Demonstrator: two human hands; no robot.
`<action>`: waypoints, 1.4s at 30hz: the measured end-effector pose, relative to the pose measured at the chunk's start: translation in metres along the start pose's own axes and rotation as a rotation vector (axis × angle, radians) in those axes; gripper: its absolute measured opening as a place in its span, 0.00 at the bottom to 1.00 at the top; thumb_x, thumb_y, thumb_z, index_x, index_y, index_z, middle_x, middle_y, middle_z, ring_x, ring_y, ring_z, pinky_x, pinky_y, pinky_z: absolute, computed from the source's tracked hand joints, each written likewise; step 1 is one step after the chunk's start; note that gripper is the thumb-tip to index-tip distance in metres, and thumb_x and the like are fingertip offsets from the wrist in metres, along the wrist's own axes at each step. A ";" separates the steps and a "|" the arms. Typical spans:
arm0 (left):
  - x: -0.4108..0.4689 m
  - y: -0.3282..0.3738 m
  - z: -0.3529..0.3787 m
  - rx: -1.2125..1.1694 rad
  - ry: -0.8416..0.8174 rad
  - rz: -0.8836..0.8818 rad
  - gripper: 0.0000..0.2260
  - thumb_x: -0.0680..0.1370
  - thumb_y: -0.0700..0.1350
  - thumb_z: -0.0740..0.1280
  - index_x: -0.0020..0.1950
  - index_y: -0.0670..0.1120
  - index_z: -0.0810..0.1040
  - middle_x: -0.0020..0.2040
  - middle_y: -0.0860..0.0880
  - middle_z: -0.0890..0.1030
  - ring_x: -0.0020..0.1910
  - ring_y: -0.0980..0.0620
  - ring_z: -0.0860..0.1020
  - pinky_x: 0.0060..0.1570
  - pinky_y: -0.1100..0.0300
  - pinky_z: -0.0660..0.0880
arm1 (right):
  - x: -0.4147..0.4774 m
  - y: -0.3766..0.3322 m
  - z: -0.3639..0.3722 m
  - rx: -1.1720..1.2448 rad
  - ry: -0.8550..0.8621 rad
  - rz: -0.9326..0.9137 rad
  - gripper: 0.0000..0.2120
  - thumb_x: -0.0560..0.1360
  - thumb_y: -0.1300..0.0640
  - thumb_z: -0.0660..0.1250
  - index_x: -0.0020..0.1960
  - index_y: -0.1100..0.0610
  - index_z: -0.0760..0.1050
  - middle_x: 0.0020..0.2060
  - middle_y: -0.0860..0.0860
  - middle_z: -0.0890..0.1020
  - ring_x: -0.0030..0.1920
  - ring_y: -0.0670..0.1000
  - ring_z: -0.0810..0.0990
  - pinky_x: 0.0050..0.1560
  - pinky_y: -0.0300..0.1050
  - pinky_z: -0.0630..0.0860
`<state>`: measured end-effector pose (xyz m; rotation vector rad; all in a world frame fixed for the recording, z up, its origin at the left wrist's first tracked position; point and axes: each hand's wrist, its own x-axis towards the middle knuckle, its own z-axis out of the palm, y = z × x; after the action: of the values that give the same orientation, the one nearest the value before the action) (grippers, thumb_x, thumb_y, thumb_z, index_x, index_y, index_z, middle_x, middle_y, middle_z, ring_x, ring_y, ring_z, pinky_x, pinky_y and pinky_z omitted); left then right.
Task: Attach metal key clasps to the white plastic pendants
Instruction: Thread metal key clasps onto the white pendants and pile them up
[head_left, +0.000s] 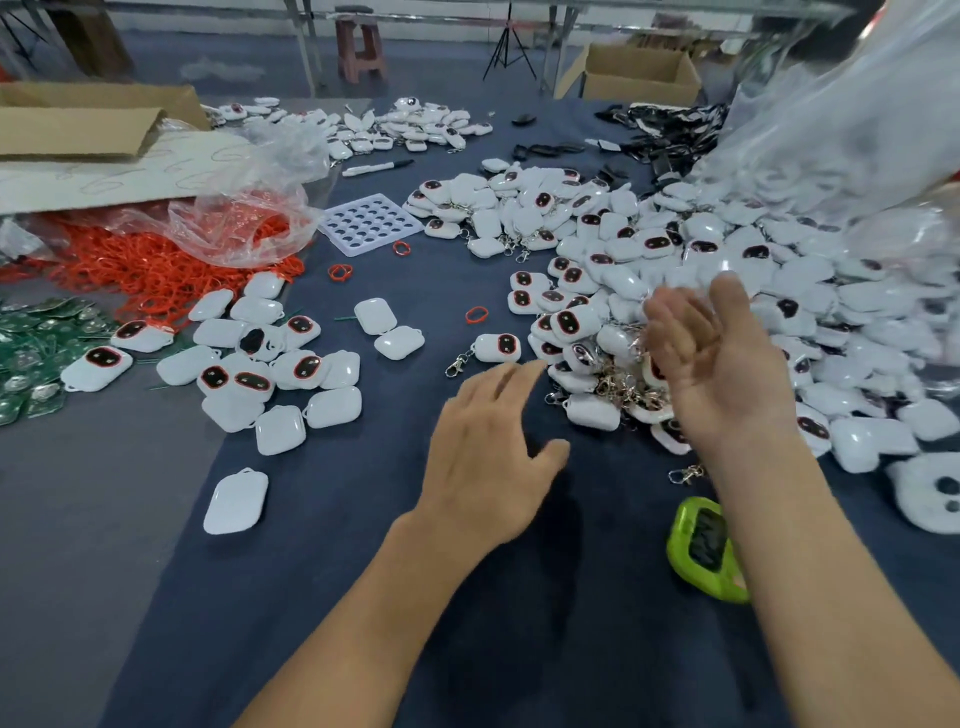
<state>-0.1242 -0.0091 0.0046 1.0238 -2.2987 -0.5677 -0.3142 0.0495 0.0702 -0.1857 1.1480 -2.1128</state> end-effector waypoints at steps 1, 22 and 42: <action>0.004 0.007 0.008 0.015 -0.037 0.040 0.36 0.74 0.58 0.72 0.79 0.55 0.63 0.78 0.55 0.66 0.77 0.54 0.61 0.76 0.57 0.59 | 0.003 0.000 -0.003 -0.188 0.002 -0.048 0.13 0.81 0.56 0.72 0.61 0.63 0.79 0.51 0.58 0.88 0.50 0.53 0.89 0.46 0.42 0.85; 0.112 -0.014 0.035 -0.383 -0.169 -0.074 0.28 0.75 0.40 0.63 0.73 0.60 0.74 0.68 0.59 0.79 0.66 0.57 0.76 0.63 0.65 0.70 | -0.077 0.092 0.001 -1.766 -0.297 -0.450 0.34 0.74 0.69 0.61 0.80 0.59 0.64 0.75 0.56 0.72 0.75 0.57 0.69 0.76 0.44 0.59; 0.016 -0.023 0.000 0.054 -0.116 0.067 0.30 0.75 0.57 0.71 0.76 0.59 0.69 0.64 0.57 0.80 0.64 0.57 0.72 0.64 0.61 0.63 | -0.054 0.074 -0.010 -1.667 -0.017 -0.429 0.33 0.76 0.66 0.65 0.80 0.55 0.65 0.81 0.53 0.65 0.81 0.53 0.58 0.81 0.48 0.53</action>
<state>-0.1202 -0.0355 -0.0036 0.9573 -2.4531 -0.5533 -0.2405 0.0652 0.0179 -1.2313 2.6990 -0.8455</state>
